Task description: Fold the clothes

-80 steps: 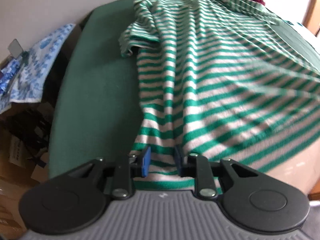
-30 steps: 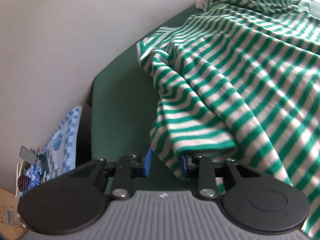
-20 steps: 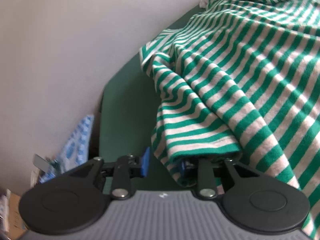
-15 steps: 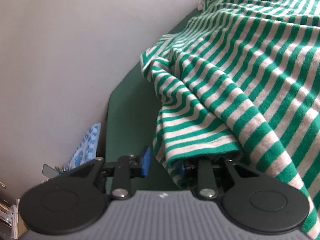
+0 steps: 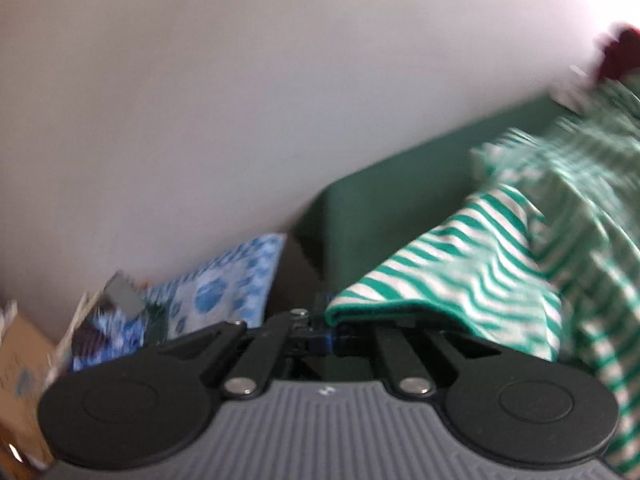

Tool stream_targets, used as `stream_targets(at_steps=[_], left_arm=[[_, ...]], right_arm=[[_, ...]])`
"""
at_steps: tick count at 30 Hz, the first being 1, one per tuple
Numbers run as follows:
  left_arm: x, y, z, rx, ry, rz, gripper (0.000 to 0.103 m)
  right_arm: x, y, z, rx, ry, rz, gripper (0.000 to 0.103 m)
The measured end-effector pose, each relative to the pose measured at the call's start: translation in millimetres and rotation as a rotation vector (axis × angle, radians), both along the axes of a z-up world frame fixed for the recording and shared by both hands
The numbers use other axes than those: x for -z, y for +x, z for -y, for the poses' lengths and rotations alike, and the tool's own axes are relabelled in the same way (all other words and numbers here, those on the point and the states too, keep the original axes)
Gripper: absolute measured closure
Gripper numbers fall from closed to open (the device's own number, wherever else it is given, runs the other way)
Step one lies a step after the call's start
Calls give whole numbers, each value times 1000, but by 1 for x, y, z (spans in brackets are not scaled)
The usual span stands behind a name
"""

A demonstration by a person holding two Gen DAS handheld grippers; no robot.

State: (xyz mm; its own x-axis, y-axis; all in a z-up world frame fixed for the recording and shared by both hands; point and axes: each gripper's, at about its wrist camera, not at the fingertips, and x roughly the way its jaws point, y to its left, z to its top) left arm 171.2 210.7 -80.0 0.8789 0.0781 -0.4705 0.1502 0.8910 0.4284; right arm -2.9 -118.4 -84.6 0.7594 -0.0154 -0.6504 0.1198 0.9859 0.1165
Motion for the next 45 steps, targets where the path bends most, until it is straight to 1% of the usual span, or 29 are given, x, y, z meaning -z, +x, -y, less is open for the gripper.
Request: stream_targets(at_steps=[1,4,9,12,14,15,18,19,20,21,22,23,24,25,26,28,30,32,33,34,35,36,37,38,40,41,43,45], left_arm=[[-6,7,-11,-28,-31,-1,100],[-15,25,-35,-72,-64,-4,100],[-15,50,-62,-135,-94,-49,102],[-15,65,-78,-173,-113,-76,102],[-10,58,-81,-138,-153,-110,102],[-6,53,-77,-111,-172,-134,101],[7,38,-63,-29,-229,-207,94],[12,33,-59,-1,-248,-231,94],[13,28,-45,42,-248,-233,93],[15,22,-32,85,-248,-234,89],[17,20,-18,110,-236,-225,79],[18,18,-5,135,-224,-216,73],[20,16,9,160,-212,-207,65],[24,17,12,154,-213,-210,64],[27,18,14,148,-214,-213,65],[34,21,20,137,-217,-219,73],[40,24,26,125,-220,-224,73],[45,25,28,98,-209,-216,72],[46,25,28,76,-196,-204,70],[49,24,25,45,-183,-190,67],[51,22,21,31,-199,-172,64],[54,20,17,18,-215,-154,62],[56,17,14,15,-225,-137,60],[55,17,12,6,-235,-134,57],[54,20,6,-36,-258,-136,44],[53,21,2,-59,-273,-137,41],[52,25,-4,-96,-290,-146,25],[52,28,-7,-128,-299,-152,21]], right_arm=[[-5,7,-2,-3,11,19,81],[-16,39,-13,-78,41,60,82],[-19,113,-44,-234,113,58,82],[-10,158,-69,-297,75,24,82],[-5,179,-81,-308,48,24,82],[-4,184,-83,-307,51,27,81],[-3,200,-88,-306,51,32,81],[-4,205,-88,-307,45,31,81],[-5,213,-86,-306,46,33,81],[-7,221,-85,-306,47,35,81],[-8,229,-83,-306,48,37,81],[-11,241,-83,-300,45,45,81],[-12,251,-83,-285,32,54,80],[-14,262,-82,-271,20,61,77],[-15,275,-82,-263,15,58,77],[-16,300,-82,-250,9,53,77],[-15,323,-84,-245,-15,59,76],[-11,343,-84,-237,-20,54,73],[-7,352,-84,-231,-14,43,71],[0,361,-83,-226,3,4,71],[8,370,-82,-220,19,-33,73],[12,375,-81,-212,27,-46,74],[12,377,-83,-224,26,-34,82],[11,379,-86,-236,26,-22,86],[9,384,-91,-259,25,2,88],[9,386,-93,-270,26,14,93],[12,396,-93,-270,63,26,94],[21,406,-92,-278,80,18,95]])
